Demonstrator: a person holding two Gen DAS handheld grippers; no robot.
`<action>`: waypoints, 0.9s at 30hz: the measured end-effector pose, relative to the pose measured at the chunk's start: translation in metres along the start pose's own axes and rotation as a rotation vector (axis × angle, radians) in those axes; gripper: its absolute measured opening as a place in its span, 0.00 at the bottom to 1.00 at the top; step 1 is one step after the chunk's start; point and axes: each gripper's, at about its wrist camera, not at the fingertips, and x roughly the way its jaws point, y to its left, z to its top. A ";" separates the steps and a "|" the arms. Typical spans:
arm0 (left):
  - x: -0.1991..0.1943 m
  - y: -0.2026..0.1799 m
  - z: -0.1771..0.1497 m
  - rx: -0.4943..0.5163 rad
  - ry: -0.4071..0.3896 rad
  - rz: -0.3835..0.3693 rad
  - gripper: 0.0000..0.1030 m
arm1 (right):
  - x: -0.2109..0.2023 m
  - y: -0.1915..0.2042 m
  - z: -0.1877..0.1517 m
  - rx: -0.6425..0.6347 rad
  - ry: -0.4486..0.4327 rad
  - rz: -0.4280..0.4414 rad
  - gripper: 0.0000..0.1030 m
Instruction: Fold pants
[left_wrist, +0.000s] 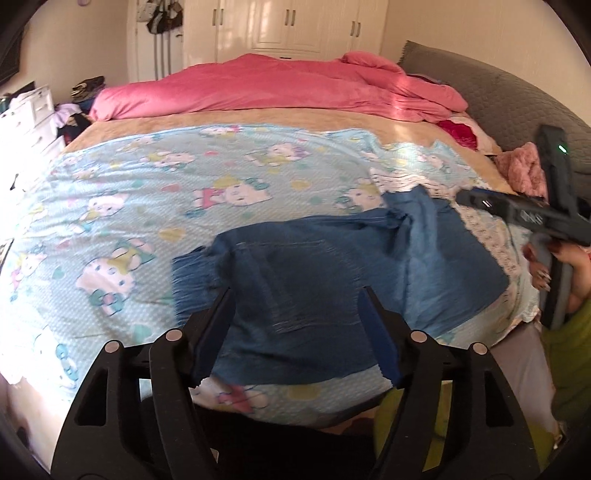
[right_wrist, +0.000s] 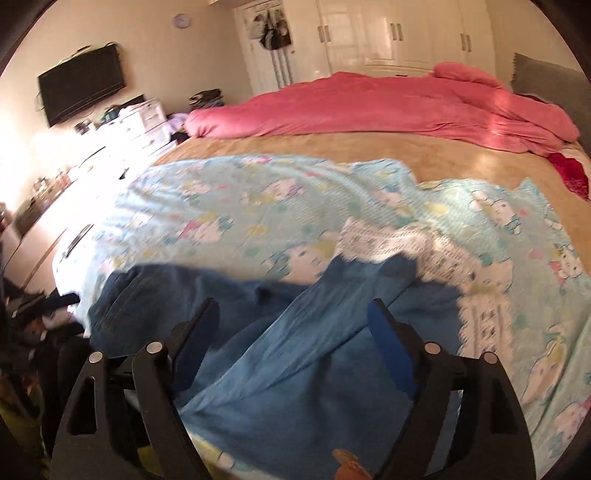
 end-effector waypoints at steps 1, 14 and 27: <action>0.003 -0.006 0.003 0.005 0.004 -0.015 0.59 | 0.001 -0.004 0.004 0.005 -0.002 -0.007 0.79; 0.081 -0.094 0.008 0.123 0.164 -0.240 0.54 | 0.082 -0.022 0.060 -0.032 0.118 -0.107 0.79; 0.141 -0.110 0.001 0.079 0.224 -0.257 0.37 | 0.180 -0.029 0.067 -0.022 0.272 -0.216 0.79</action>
